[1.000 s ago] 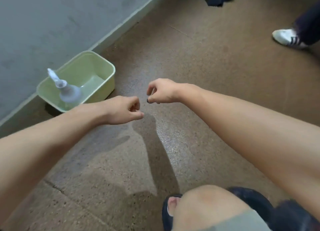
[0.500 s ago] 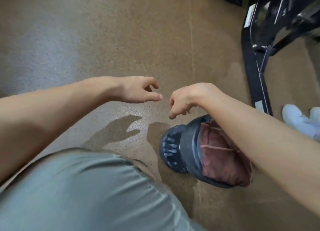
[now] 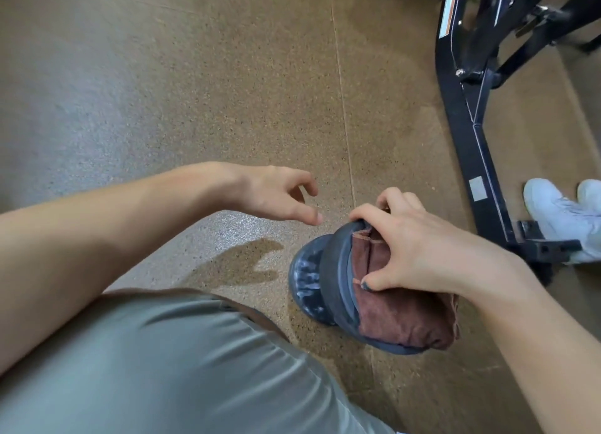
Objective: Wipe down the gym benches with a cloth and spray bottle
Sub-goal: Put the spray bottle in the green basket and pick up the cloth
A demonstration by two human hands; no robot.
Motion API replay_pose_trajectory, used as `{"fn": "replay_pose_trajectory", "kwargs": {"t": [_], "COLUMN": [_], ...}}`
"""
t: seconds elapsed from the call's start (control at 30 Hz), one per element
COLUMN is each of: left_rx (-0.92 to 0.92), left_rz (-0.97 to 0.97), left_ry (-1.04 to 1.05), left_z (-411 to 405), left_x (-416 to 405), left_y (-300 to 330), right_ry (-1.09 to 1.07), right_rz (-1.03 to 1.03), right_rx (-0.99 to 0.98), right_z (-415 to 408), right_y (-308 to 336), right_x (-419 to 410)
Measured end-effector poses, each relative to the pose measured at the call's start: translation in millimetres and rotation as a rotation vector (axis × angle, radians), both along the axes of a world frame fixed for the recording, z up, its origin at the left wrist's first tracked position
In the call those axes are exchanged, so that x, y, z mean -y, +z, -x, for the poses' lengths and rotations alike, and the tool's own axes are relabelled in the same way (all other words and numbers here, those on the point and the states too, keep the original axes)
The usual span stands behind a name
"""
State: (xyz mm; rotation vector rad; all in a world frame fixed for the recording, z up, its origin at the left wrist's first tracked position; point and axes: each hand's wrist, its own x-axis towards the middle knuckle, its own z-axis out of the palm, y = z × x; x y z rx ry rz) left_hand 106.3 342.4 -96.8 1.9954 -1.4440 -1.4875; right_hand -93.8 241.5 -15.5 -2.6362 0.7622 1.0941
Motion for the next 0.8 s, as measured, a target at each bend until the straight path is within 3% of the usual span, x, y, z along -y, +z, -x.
{"fn": "replay_pose_trajectory", "kwargs": {"t": [0.13, 0.3, 0.43, 0.53, 0.63, 0.8], "left_rx": [-0.039, -0.099, -0.175, -0.373, -0.647, -0.328], "left_rz": [-0.016, 0.027, 0.029, 0.067, 0.153, 0.237], "left_ry": [0.041, 0.168, 0.301, 0.439, 0.483, 0.854], "left_z": [-5.8, -13.5, -20.3, -29.9, -42.7, -86.7], "left_x": [-3.9, -22.6, -54.0, -81.1, -114.1, -185.2], "left_y": [2.0, 8.8, 2.8, 3.7, 10.9, 10.7], "right_ry": [0.014, -0.041, 0.129, 0.26, 0.12, -0.05], "right_rz": [0.058, -0.026, -0.16, -0.276, -0.605, -0.972], "right_rx": [0.088, 0.017, -0.061, 0.037, 0.239, 0.401], "right_z": [4.5, -9.6, -53.8, -108.3, -169.6, -263.8], "right_y": [-0.5, 0.9, 11.8, 24.3, 22.6, -13.3], "right_x": [-10.5, -4.7, -10.2, -22.2, -40.3, -92.2]}}
